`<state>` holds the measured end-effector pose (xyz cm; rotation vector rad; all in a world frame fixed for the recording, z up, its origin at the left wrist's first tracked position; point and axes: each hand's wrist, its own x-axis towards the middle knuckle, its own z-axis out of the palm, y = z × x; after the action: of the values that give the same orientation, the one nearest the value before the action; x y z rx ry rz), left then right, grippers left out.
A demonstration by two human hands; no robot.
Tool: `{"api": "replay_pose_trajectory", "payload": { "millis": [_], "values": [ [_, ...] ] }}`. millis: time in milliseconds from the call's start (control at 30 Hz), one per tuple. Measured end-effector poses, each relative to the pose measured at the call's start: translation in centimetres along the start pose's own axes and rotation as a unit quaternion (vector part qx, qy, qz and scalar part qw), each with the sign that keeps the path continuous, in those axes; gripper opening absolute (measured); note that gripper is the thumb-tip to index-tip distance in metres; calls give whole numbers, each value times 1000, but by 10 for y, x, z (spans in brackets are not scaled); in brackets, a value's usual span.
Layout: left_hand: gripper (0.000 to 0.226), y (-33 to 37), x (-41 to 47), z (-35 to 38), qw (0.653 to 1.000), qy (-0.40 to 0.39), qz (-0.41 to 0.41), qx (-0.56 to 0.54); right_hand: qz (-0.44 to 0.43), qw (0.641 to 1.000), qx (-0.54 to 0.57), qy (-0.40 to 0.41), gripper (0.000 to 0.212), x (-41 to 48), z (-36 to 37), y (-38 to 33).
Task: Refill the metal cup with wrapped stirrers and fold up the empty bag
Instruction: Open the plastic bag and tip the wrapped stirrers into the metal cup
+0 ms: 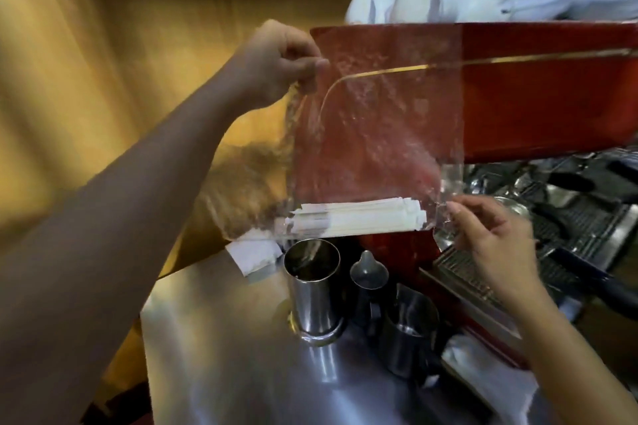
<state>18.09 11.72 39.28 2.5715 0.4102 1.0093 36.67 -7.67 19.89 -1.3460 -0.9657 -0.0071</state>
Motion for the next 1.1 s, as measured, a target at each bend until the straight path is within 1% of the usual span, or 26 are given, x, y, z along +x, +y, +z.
{"api": "replay_pose_trajectory", "payload": {
  "millis": [100,200,300,400,500,633,767,867,1000,1100],
  "values": [
    [13,3,8,18,999,-7,15,-41,-7,999,-20,28,19,-5,-25,-5],
    [20,7,14,35,997,-3,21,-76,-13,998,-40,43,21,-9,-45,-11],
    [13,10,14,48,994,-3,25,-105,-10,997,-60,51,22,-14,-59,-16],
    [12,13,12,57,990,6,28,-136,-12,995,-75,66,19,-16,-67,-20],
    [12,12,9,62,989,24,25,-144,-13,994,-86,70,11,-16,-70,-22],
    [8,1,1,63,985,28,14,-168,-3,994,-97,60,10,-14,-66,-20],
    [8,-18,-12,57,982,33,0,-186,-15,993,-113,40,8,-12,-53,-22],
    [11,-35,-24,52,977,53,-24,-203,-21,993,-114,23,8,-8,-41,-25],
    [12,-63,-45,45,975,67,-46,-207,-39,989,-142,-5,8,2,-23,-30],
    [16,-87,-60,39,972,83,-80,-204,-32,989,-144,-23,7,11,-6,-31]
  ]
}}
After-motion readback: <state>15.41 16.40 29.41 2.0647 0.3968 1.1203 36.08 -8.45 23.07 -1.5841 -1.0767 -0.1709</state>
